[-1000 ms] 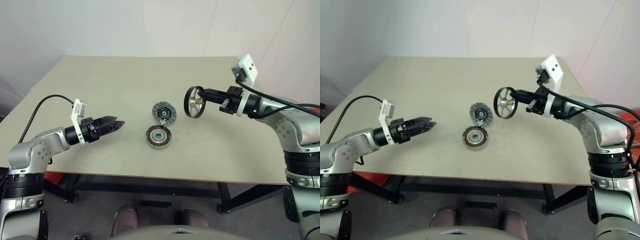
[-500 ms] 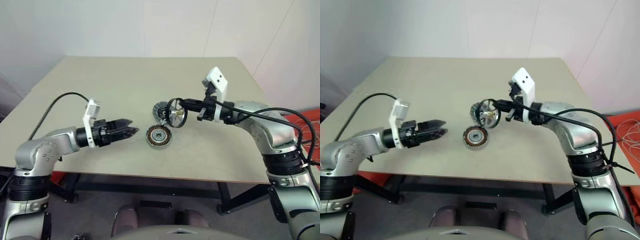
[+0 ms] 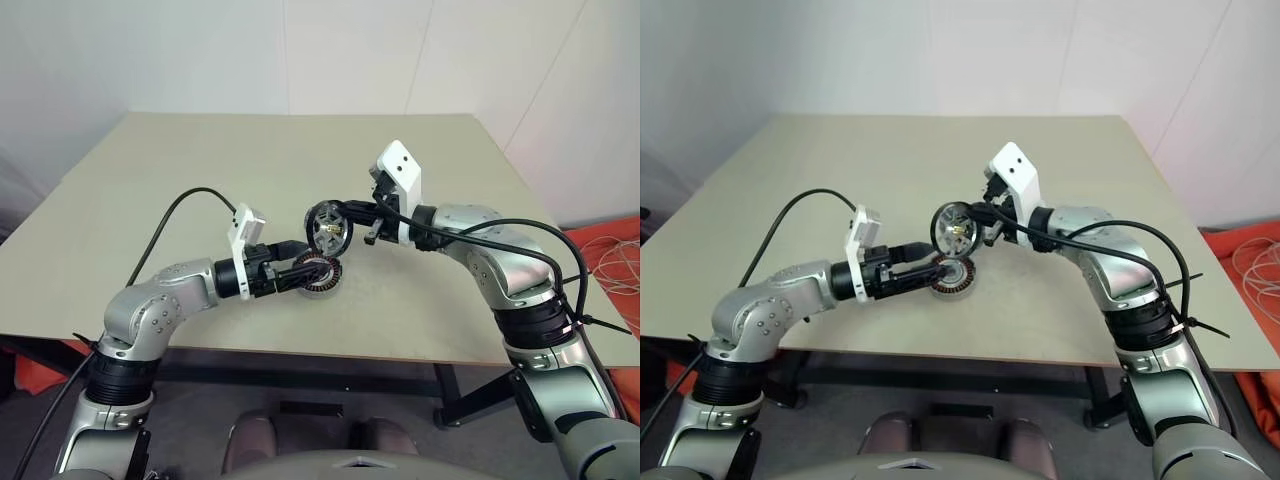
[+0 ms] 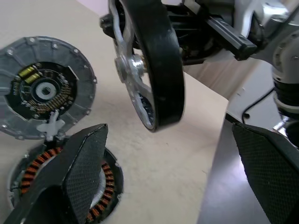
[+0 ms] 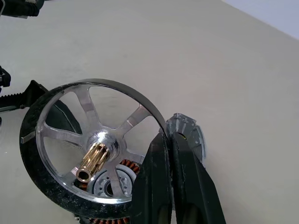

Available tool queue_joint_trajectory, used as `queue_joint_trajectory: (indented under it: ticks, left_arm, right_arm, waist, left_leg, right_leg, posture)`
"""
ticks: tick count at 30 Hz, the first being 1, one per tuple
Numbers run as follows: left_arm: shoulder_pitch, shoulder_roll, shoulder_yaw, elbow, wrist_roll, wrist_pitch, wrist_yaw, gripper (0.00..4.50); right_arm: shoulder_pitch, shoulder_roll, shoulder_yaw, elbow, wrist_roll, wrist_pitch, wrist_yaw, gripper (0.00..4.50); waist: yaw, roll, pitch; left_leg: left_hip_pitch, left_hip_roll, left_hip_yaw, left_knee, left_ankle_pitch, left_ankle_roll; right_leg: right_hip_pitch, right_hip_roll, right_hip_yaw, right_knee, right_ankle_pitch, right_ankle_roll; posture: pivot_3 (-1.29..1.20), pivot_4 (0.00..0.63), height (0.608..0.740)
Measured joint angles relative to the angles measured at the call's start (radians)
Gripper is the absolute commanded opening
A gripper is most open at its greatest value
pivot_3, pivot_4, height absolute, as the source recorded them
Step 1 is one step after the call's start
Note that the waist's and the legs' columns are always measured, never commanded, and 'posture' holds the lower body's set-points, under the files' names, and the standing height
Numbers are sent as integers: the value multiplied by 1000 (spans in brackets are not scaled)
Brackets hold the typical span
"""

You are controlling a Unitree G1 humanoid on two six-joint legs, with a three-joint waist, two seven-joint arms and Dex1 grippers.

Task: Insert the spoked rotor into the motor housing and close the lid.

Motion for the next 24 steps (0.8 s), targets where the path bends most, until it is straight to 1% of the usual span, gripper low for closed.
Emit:
queue_joint_trajectory:
  ticks: [6, 8, 10, 13, 15, 17, 19, 24]
  left_arm:
    - [-3, -36, 15, 4, -15, 5, 62, 4500]
    - [-20, -77, 83, 19, -99, 54, 113, 4500]
    - [-32, -94, 158, 38, -234, 134, 161, 4500]
    - [-14, -85, 239, 83, -401, 242, 220, 4500]
    - [12, -79, 281, 113, -494, 283, 257, 4500]
    - [20, -71, 309, 125, -557, 295, 285, 4500]
    - [20, -52, 308, 121, -563, 291, 291, 4500]
    - [20, -38, 222, 106, -442, 229, 286, 4500]
  right_arm:
    - [0, 5, 0, 0, -14, -4, 2, 39]
    - [0, 5, 0, 2, -18, -5, 3, 39]
    - [0, 5, 0, 4, -20, -7, 4, 39]
    - [1, 4, 0, 6, -24, -9, 4, 39]
    - [1, 3, 0, 7, -26, -13, 6, 39]
    - [2, 3, 0, 7, -30, -16, 7, 39]
    - [2, 3, 0, 7, -31, -18, 9, 39]
    - [2, 5, 0, 9, -31, -18, 22, 39]
  waist:
    - [0, 0, 0]
    - [0, 0, 0]
    - [-1, 0, 0]
    - [-3, 0, 0]
    - [-2, 0, 0]
    - [-1, 0, 0]
    - [2, 0, 0]
    - [2, -1, 0]
  left_leg:
    - [0, 0, 0, 0, 0, 0]
    - [0, 0, 0, 1, 0, 0]
    - [0, 0, 0, 2, 0, 0]
    - [0, 0, 0, 3, 0, 0]
    - [0, 0, -1, 3, 0, 0]
    - [-1, 0, -1, 4, 0, 0]
    - [0, 0, -2, 4, -1, 2]
    - [0, 0, -2, 4, -1, 2]
  right_leg:
    - [0, 0, 0, 0, 0, 0]
    - [0, 0, 0, 1, 0, 0]
    - [0, 0, 0, 1, 0, 0]
    - [0, 0, 0, 2, 0, 0]
    - [0, 0, 0, 2, 0, 0]
    - [0, 0, 0, 2, 0, 0]
    - [2, 0, 0, 2, 0, 0]
    - [4, 0, 0, 0, 0, 1]
  posture:
    - [0, 0, 740]
    - [0, 0, 740]
    - [0, 0, 740]
    - [0, 0, 740]
    - [0, 0, 740]
    - [0, 0, 740]
    - [0, 0, 740]
    - [0, 0, 740]
